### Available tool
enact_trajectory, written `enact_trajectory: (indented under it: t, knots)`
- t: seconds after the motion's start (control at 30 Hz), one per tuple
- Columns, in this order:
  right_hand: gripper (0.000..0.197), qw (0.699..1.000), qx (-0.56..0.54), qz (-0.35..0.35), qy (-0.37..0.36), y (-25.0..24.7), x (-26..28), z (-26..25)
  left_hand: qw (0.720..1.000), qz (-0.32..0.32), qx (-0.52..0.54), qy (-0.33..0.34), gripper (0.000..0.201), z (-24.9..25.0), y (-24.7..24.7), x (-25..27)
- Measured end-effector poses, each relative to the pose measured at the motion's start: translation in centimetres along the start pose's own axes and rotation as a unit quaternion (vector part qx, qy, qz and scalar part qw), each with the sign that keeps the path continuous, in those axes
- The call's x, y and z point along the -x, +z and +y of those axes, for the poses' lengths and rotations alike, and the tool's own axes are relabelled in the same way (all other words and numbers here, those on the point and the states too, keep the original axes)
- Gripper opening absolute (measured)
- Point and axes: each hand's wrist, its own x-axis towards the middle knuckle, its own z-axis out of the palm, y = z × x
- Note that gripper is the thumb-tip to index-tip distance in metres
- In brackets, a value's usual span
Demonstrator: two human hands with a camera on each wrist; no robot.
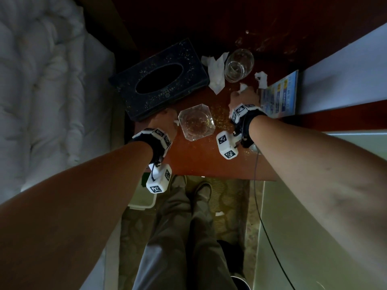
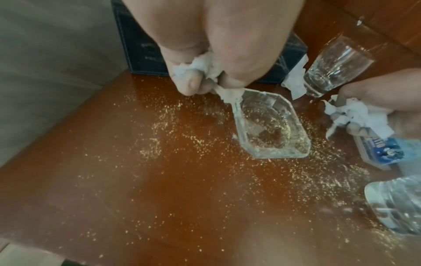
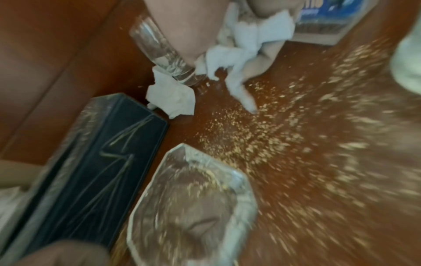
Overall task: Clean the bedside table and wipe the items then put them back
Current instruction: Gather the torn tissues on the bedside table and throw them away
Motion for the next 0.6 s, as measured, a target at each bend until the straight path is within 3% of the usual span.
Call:
enact_trajectory:
  t: [0.07,0.27,0.37,0.6]
  knots:
    - [0.044,0.994,-0.096,-0.012,0.048,0.1,0.0,0.7,1.0,-0.004,-0.013,0.007,0.027,0.3,-0.4,0.4]
    - [0.024,0.989,-0.149,0.022,0.011,0.1,3.3,1.9,0.998,0.003,-0.04,0.038,0.036,1.9,-1.9,2.7]
    - [0.014,0.987,-0.162,0.012,0.002,-0.4,5.7,2.5,0.998,0.015,-0.055,0.037,0.034,3.6,-2.6,4.1]
    - [0.024,0.996,-0.084,0.003,-0.029,-0.9,10.4,5.2,0.992,0.017,-0.066,0.104,0.033,7.4,-2.6,8.1]
